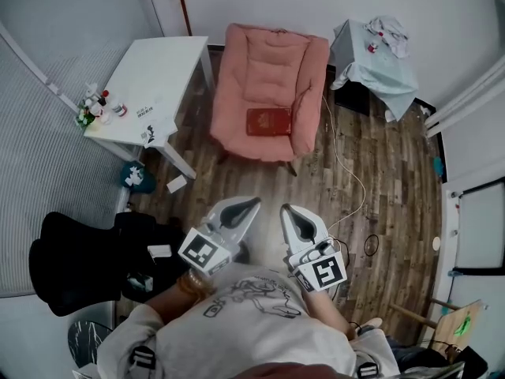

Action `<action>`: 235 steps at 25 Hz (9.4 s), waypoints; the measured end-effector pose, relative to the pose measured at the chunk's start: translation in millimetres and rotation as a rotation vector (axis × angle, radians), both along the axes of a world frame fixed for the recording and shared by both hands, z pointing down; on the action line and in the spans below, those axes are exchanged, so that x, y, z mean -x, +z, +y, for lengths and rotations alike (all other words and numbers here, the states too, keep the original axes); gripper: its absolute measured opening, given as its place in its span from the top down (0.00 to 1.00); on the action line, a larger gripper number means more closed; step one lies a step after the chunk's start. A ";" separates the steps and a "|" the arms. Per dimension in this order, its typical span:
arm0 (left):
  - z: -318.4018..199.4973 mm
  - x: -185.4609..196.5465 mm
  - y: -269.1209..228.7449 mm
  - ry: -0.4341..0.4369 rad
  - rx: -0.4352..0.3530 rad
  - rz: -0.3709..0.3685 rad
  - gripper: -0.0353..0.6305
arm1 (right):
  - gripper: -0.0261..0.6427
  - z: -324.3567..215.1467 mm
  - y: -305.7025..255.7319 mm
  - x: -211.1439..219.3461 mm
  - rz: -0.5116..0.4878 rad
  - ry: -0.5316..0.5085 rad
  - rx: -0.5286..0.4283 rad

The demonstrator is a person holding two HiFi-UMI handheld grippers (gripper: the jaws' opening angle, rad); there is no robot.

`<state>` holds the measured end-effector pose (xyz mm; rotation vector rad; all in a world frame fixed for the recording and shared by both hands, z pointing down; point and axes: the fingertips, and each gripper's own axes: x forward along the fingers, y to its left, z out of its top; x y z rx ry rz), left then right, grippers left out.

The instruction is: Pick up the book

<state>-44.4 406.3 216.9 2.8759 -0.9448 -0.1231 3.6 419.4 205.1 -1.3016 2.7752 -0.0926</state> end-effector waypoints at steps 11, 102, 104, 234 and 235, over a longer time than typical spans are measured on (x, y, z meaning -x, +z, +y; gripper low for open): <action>-99.6 73.4 -11.0 -0.025 -0.025 -0.004 0.94 | 0.95 -98.7 -14.6 75.3 0.023 -0.033 -0.030; -530.0 -37.5 129.0 -0.001 0.126 -0.119 0.89 | 0.91 -535.7 132.3 -56.9 0.164 0.025 0.152; -538.9 -33.7 151.6 -0.007 0.131 -0.135 0.87 | 0.90 -544.4 150.6 -56.5 0.178 0.027 0.164; -722.9 18.2 679.7 -0.203 0.820 -0.178 0.31 | 0.61 -724.7 665.9 -120.6 0.374 0.120 0.715; -724.8 17.8 661.1 -0.207 0.792 -0.178 0.31 | 0.61 -724.4 649.8 -121.7 0.365 0.127 0.694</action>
